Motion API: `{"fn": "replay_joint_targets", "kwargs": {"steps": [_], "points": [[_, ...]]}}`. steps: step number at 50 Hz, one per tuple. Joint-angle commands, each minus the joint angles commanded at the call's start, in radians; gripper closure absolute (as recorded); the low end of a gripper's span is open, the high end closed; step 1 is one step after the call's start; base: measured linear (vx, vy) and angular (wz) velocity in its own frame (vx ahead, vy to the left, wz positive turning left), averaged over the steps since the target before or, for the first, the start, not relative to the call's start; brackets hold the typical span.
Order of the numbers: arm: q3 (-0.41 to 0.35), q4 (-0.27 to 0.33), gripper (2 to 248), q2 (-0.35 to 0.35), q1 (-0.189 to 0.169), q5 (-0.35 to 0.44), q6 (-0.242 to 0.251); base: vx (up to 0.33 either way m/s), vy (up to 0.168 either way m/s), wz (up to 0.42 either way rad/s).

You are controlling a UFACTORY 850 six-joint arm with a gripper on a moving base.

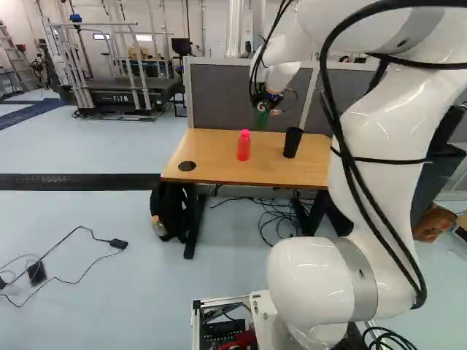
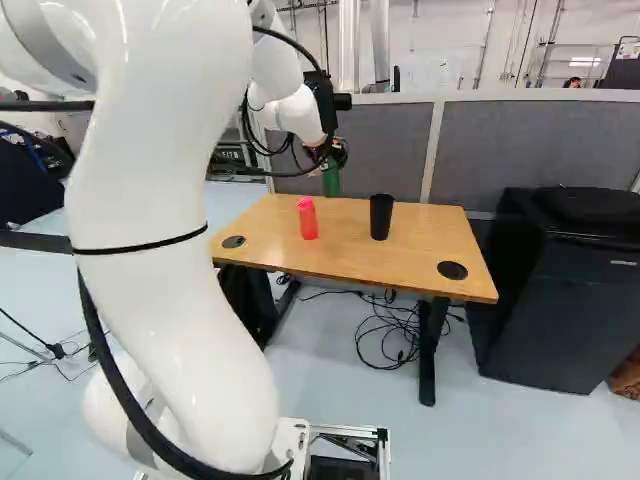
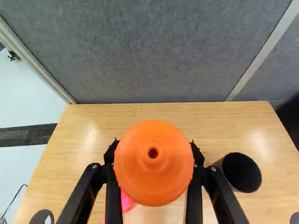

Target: Pick up the green bottle from the table

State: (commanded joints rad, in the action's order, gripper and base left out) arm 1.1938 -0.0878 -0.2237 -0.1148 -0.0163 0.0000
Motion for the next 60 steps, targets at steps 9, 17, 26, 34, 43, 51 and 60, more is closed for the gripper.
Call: {"fn": "replay_joint_targets", "kwargs": {"steps": [9,17,26,34,43,51,60], "points": [[-0.046,0.0,129,0.059,-0.003,-0.012,0.0,0.0,0.0,0.0],[-0.086,0.0,129,0.113,-0.005,-0.068,0.0,0.0,0.0,0.0],[-0.13,0.0,129,0.175,-0.007,-0.145,0.0,0.0,0.0,0.0],[-0.169,0.0,129,0.232,-0.009,-0.193,0.0,0.0,0.0,0.0],[-0.212,0.0,129,0.297,-0.011,-0.208,0.0,0.0,0.0,0.0],[-0.253,0.0,129,0.347,-0.013,-0.209,0.0,0.0,0.0,0.0],[-0.3,0.0,129,0.4,-0.015,-0.209,0.0,0.0,0.0,0.0]]}}
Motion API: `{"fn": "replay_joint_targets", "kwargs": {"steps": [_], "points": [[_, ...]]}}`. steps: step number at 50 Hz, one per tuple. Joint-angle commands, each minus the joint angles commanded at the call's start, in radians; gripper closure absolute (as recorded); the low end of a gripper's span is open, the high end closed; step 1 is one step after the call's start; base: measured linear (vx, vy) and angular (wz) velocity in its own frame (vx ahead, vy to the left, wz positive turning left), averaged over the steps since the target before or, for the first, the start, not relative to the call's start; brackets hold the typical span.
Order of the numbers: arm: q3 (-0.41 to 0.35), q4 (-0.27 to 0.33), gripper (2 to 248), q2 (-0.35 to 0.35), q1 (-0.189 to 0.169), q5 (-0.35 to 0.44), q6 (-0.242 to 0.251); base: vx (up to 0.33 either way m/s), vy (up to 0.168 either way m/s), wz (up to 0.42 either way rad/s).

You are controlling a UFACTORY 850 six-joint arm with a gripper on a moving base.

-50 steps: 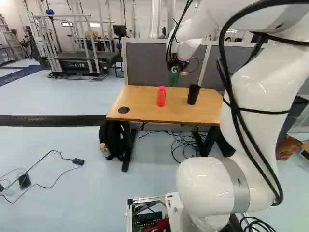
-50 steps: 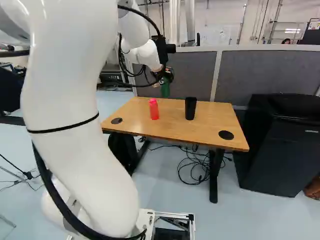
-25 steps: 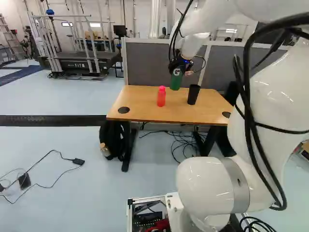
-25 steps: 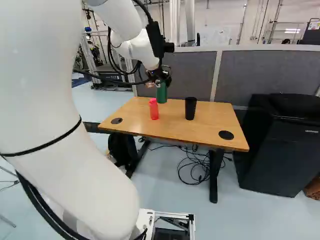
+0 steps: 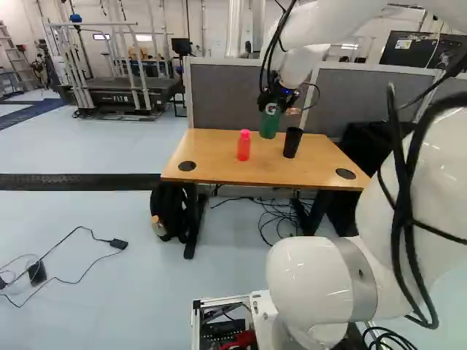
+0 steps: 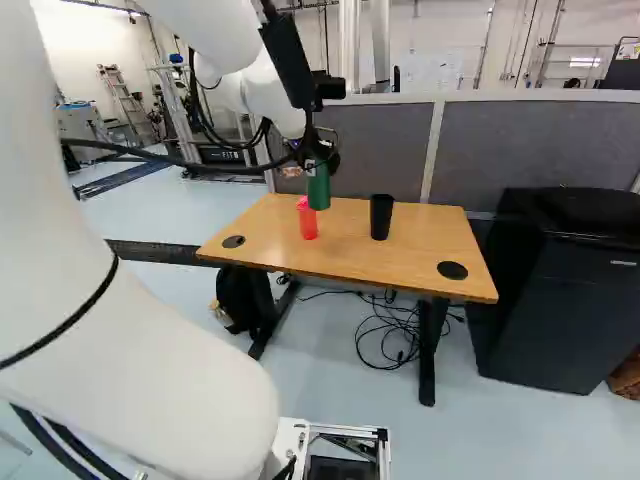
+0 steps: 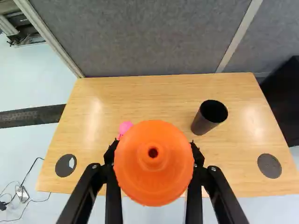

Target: Pick up the green bottle from the table

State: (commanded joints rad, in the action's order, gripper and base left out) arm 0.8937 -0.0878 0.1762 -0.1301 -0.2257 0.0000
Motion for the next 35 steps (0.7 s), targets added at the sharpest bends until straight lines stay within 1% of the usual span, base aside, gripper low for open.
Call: {"fn": "replay_joint_targets", "kwargs": {"steps": [12,20,35], "points": [[-0.064,0.0,129,0.072,-0.002,0.0,0.0,0.0,0.0,0.0],[-0.107,0.0,129,0.122,0.007,0.0,0.0,0.0,0.0,0.0],[-0.113,0.001,129,0.122,0.008,0.01,0.0,0.0,0.0,0.0]]}}
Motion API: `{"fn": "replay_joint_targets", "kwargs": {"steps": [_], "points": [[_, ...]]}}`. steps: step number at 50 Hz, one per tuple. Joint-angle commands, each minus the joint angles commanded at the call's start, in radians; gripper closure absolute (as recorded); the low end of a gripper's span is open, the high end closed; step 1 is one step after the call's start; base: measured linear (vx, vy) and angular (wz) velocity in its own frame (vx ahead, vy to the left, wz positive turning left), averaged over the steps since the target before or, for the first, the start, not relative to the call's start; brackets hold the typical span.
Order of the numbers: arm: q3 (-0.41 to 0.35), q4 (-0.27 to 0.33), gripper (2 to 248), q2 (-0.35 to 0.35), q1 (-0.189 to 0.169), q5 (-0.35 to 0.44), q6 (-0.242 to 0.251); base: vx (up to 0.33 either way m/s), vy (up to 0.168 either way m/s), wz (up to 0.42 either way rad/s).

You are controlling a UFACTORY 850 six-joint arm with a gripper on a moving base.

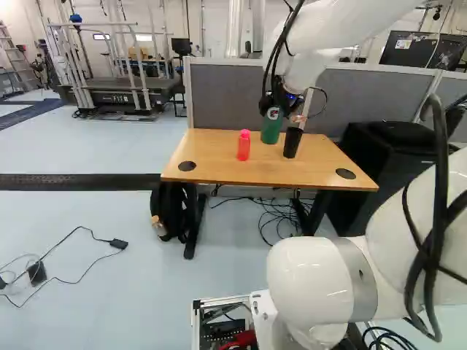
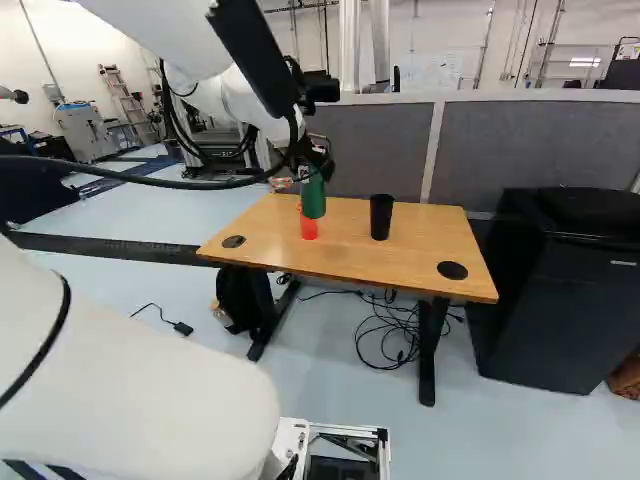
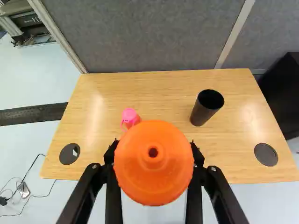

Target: Pick up the green bottle from the table

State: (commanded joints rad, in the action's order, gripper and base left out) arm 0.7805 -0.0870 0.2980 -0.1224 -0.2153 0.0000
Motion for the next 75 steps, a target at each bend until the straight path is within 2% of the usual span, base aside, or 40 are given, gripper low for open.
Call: {"fn": "replay_joint_targets", "kwargs": {"steps": [19,38,57,75], "points": [[-0.031,0.004,129,-0.001,0.006,0.049,0.0,0.0,0.0,0.0],[-0.089,0.011,129,-0.002,0.016,0.139,0.0,0.0,0.0,0.0],[-0.172,0.022,129,-0.005,0.03,0.269,0.0,0.0,0.0,0.0],[-0.274,0.034,129,-0.007,0.048,0.43,0.0,0.0,0.0,0.0]]}}
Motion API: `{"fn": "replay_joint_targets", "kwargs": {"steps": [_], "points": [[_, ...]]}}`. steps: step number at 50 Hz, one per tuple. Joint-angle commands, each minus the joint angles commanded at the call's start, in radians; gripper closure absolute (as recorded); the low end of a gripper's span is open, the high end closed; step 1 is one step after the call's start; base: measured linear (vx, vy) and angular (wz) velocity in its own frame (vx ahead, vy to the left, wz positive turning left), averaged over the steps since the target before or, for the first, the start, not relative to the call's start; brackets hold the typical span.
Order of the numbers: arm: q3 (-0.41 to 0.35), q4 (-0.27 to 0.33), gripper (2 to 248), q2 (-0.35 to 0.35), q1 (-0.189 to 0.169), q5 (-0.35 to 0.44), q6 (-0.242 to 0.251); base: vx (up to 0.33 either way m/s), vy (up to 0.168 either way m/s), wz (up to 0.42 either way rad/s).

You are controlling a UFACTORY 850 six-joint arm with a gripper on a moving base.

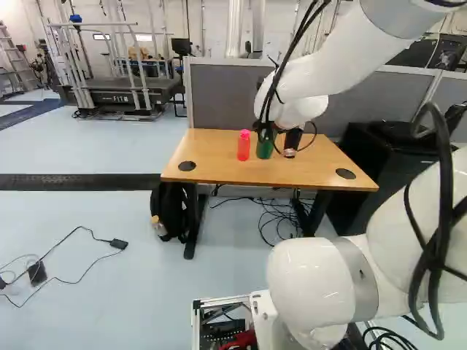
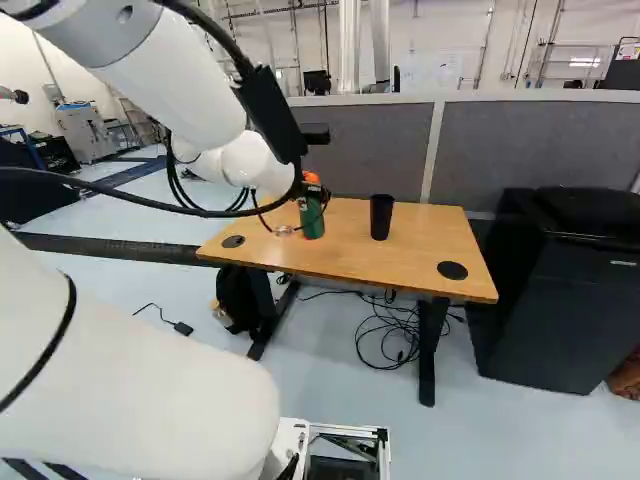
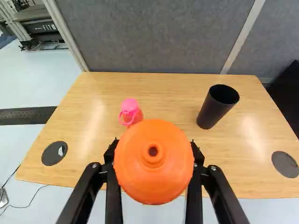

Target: Pick up the green bottle from the table

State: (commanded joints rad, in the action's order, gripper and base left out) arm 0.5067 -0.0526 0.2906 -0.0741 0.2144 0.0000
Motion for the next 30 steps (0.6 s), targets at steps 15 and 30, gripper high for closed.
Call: {"fn": "replay_joint_targets", "kwargs": {"steps": [15,30], "points": [[-0.103,0.013,129,-0.003,0.018,0.161,0.0,0.0,0.0,0.0],[-0.195,0.024,129,-0.005,0.034,0.306,0.0,0.0,0.0,0.0]]}}
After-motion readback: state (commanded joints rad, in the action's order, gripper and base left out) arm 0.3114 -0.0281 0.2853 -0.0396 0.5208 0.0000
